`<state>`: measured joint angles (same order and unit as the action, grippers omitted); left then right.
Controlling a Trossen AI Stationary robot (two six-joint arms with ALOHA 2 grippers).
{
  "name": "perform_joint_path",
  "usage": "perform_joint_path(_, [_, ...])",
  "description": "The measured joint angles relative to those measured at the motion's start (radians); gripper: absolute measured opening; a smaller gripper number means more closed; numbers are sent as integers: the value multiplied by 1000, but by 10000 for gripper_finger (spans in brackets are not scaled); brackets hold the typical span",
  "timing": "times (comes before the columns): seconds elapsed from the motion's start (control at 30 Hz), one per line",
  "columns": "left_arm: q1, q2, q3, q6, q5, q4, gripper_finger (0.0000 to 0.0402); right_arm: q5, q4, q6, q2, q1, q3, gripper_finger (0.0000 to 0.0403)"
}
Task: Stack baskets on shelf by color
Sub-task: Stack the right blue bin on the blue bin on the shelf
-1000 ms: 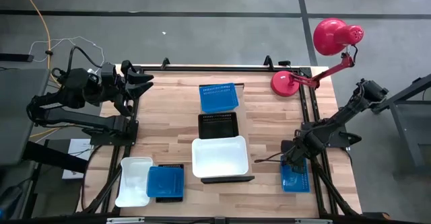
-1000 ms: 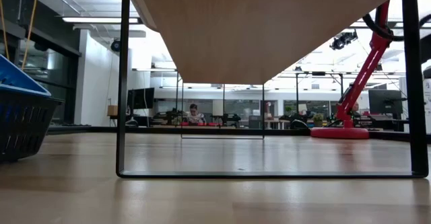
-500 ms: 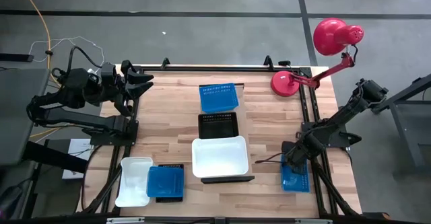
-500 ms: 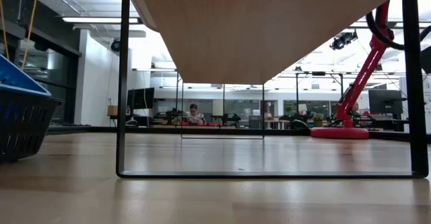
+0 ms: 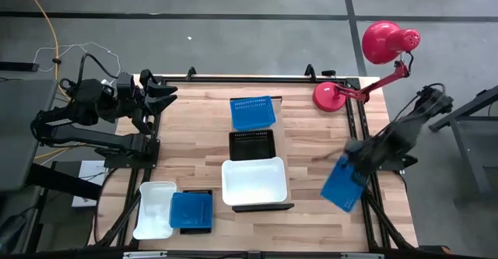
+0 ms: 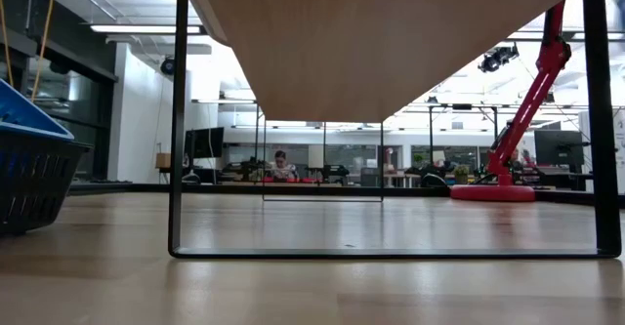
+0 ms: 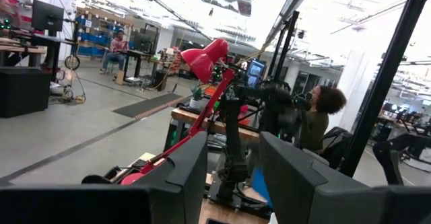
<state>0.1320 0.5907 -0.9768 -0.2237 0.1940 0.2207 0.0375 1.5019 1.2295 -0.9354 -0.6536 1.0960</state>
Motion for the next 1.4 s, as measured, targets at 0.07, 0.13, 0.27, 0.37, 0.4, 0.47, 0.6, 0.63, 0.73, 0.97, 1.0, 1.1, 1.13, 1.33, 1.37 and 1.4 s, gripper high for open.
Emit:
perform_joint_path(0.07, [0,0,0,0,0,0,125,-95,49,53,1,17,121,1])
perform_joint_path(0.13, [0,0,0,0,0,0,125,-204,63,79,-9,44,219,1])
perform_joint_path(0.27, [0,0,0,0,0,0,125,-419,33,114,-59,132,327,0])
perform_joint_path(0.37, [0,0,0,0,0,0,125,-534,-62,144,-113,216,345,0])
perform_joint_path(0.4, [0,0,0,0,1,0,125,-550,-101,143,-133,249,344,0])
perform_joint_path(0.47, [0,0,0,0,4,0,125,-552,-187,111,-174,315,341,0])
perform_joint_path(0.6, [0,0,0,-8,6,0,125,-498,-317,-3,-278,445,339,0])
perform_joint_path(0.63, [0,0,0,-8,6,0,125,-486,-353,-30,-302,478,339,0])
perform_joint_path(0.73, [0,0,0,-28,6,0,125,-438,-485,-113,-365,571,339,0])
perform_joint_path(0.97, [0,0,0,-52,0,0,125,-282,-679,-175,-456,734,339,0])
perform_joint_path(1.0, [0,0,0,-53,0,0,125,-256,-683,-175,-470,749,339,0])
perform_joint_path(1.1, [0,0,0,-53,0,0,125,-177,-720,-173,-505,770,339,0])
perform_joint_path(1.13, [0,0,0,-53,0,0,125,-155,-731,-174,-513,772,339,0])
perform_joint_path(1.33, [0,0,0,-53,0,0,125,-170,-716,-183,-525,786,339,0])
perform_joint_path(1.37, [0,0,0,-53,0,0,125,-179,-709,-184,-525,791,339,0])
perform_joint_path(1.4, [0,0,0,-53,0,0,125,-187,-702,-185,-524,796,339,0])
